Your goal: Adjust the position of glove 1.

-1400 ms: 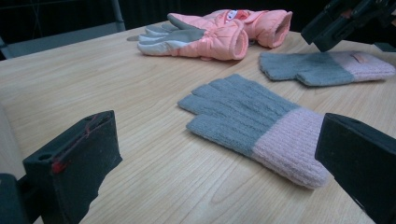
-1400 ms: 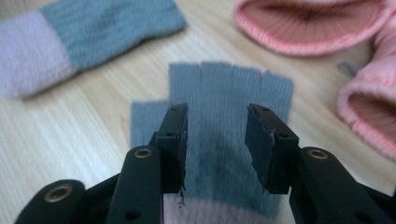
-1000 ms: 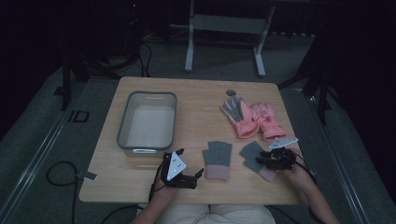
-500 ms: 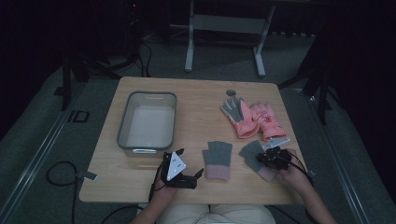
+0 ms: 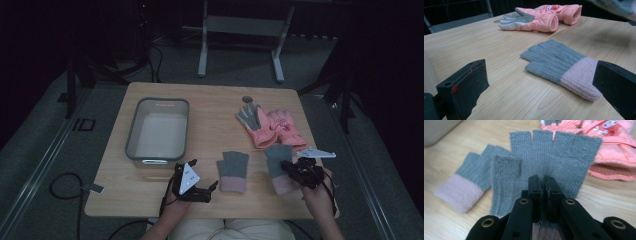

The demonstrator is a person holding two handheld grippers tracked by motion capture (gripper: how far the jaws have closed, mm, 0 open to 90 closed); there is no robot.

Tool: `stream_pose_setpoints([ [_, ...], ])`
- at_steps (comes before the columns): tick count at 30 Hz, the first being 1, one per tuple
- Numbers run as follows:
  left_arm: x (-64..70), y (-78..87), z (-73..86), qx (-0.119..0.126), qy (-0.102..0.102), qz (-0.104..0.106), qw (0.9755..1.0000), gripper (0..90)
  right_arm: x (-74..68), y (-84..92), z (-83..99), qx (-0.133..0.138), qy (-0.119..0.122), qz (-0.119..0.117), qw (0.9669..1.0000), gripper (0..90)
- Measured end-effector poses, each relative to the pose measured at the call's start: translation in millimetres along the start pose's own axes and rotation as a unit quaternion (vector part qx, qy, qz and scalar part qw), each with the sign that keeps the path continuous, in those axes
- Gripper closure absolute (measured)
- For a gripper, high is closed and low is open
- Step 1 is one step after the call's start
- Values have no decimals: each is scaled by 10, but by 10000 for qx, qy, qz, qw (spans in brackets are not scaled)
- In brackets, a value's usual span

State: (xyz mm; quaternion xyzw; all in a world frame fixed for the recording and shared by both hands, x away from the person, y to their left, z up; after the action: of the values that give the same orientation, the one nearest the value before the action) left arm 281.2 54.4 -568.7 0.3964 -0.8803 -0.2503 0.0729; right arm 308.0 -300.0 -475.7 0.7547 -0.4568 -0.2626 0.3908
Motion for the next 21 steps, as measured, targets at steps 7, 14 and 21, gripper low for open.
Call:
stream_pose_setpoints([
  [7,4,-3,-2,-6,-13,5,10000,0,-70,-100,116,99,-822,238,9963,849],
  [14,8,-3,-3,5,-19,9,10000,0,35,-528,263,-241,-1226,280,9918,848],
  [21,9,-5,-4,9,-45,31,10000,0,54,-695,314,-297,-1312,472,9898,770],
])
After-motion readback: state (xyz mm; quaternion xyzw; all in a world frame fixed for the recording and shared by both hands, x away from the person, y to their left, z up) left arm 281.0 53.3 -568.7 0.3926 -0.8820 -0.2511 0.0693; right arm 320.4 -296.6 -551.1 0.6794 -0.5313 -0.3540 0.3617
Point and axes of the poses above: each handheld gripper's, and its own axes: y roughly backward along the jaws, z roughly out of its underside, x roughly to its right, the point moved 1 cm from there along -y, roughly forward along the jaws, and after that the axes turned 13 degrees about -x, right-handed, at the moved point
